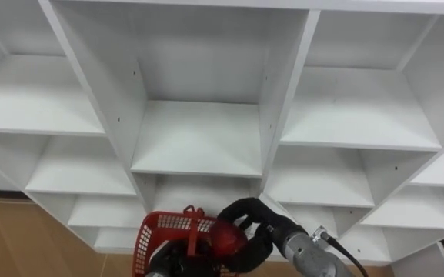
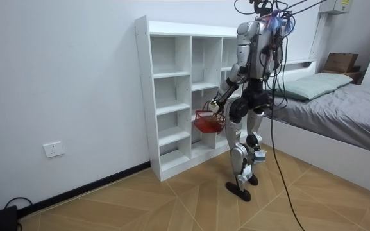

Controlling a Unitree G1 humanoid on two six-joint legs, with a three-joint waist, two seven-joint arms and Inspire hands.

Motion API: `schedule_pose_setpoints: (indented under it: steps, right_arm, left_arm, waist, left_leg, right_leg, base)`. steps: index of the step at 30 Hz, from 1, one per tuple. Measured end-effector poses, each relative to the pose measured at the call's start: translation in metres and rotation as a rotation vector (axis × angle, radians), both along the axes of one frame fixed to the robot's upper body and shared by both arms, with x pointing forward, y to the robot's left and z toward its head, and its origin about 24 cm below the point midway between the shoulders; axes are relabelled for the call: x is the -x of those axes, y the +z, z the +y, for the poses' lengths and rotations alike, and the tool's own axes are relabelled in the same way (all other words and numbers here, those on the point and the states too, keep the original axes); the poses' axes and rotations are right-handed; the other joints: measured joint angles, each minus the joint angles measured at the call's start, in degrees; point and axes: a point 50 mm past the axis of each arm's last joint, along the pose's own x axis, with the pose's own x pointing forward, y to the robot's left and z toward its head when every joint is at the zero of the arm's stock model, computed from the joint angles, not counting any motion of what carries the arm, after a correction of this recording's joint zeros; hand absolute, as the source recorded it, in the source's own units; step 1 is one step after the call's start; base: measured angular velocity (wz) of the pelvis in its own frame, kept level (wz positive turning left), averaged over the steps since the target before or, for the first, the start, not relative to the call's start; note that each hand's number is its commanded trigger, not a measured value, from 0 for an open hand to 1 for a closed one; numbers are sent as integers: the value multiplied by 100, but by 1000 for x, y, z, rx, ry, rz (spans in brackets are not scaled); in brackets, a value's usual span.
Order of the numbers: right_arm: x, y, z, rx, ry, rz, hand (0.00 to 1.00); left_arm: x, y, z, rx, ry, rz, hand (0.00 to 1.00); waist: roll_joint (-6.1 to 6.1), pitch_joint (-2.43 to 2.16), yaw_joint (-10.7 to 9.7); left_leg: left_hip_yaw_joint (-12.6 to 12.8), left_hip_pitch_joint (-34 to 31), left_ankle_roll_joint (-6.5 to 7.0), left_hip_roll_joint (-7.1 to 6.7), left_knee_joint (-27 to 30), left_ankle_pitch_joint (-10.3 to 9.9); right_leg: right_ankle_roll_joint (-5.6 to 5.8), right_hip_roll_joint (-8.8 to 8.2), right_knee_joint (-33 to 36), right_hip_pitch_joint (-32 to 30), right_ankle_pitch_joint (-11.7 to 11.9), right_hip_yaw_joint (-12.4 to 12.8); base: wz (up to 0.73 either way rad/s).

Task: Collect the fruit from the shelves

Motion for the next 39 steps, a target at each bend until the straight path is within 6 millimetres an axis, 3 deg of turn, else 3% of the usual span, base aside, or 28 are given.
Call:
schedule_pose_setpoints:
  steps: [29, 39]
  right_arm:
    - [7, -15, -9, 43, -62, 45, 100]
    - [15, -31, -19, 68, -119, 118, 100]
  left_arm:
    - [2, -1, -3, -3, -20, 11, 100]
    - [2, -1, -3, 8, -21, 9, 100]
  waist:
    - [-30, -40, 5]
    - [-44, -48, 14]
  left_leg:
    - [-83, -10, 0, -8, 82, 0]
    - [-148, 4, 0, -13, 96, 0]
  right_leg:
    - [-1, -48, -16, 83, -15, -172]
    - [1, -54, -19, 125, -29, -206]
  base:
    - [1]
    - [2]
